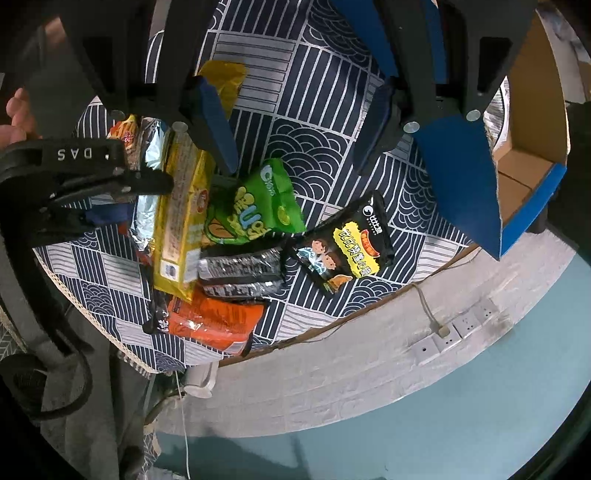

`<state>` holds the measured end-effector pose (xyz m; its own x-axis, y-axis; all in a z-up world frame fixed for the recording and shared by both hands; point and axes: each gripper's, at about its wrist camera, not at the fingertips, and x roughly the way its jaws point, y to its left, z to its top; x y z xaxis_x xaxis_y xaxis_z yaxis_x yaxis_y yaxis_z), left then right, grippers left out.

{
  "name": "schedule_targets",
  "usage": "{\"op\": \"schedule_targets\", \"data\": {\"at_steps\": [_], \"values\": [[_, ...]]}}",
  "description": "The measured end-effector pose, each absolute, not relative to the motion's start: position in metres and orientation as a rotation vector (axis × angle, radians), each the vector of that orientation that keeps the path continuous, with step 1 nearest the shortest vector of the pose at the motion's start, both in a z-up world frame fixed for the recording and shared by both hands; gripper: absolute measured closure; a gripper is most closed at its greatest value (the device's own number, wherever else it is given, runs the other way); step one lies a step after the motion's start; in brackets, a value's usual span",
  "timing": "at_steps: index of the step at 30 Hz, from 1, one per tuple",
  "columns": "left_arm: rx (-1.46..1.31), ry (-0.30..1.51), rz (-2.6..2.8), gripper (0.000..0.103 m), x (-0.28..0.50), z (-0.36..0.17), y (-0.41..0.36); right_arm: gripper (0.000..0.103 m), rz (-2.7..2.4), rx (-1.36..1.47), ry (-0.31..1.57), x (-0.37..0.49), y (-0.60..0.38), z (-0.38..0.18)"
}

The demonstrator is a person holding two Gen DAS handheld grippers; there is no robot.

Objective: Organize snacks
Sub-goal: 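Grasp yellow wafer pack with left tool while right tool grasps beige peanut bag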

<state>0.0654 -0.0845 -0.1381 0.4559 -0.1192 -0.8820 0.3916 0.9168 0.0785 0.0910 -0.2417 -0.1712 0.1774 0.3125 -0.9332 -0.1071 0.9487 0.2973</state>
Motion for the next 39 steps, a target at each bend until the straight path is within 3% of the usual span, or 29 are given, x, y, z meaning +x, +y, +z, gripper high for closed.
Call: {"op": "schedule_targets", "data": {"at_steps": [3, 21, 23, 25, 27, 39], "values": [[0.291, 1.061, -0.326, 0.037, 0.067, -0.140, -0.087, 0.063, 0.301, 0.173, 1.336, 0.093, -0.247, -0.167], [0.327, 1.100, -0.387, 0.028, 0.070, -0.154, -0.126, 0.062, 0.201, 0.116, 1.325, 0.118, -0.314, -0.163], [0.336, 1.111, -0.402, 0.028, 0.070, -0.159, -0.133, 0.060, 0.184, 0.129, 1.317, 0.113, -0.319, -0.160], [0.340, 1.123, -0.417, 0.028, 0.068, -0.163, -0.139, 0.047, 0.177, 0.135, 1.321, 0.107, -0.324, -0.158], [0.348, 1.135, -0.437, 0.028, 0.067, -0.168, -0.146, 0.043, 0.168, 0.144, 1.327, 0.099, -0.330, -0.156], [0.416, 1.162, -0.465, 0.027, 0.068, -0.187, -0.182, 0.043, 0.194, 0.211, 1.401, 0.065, -0.349, -0.174]]}}
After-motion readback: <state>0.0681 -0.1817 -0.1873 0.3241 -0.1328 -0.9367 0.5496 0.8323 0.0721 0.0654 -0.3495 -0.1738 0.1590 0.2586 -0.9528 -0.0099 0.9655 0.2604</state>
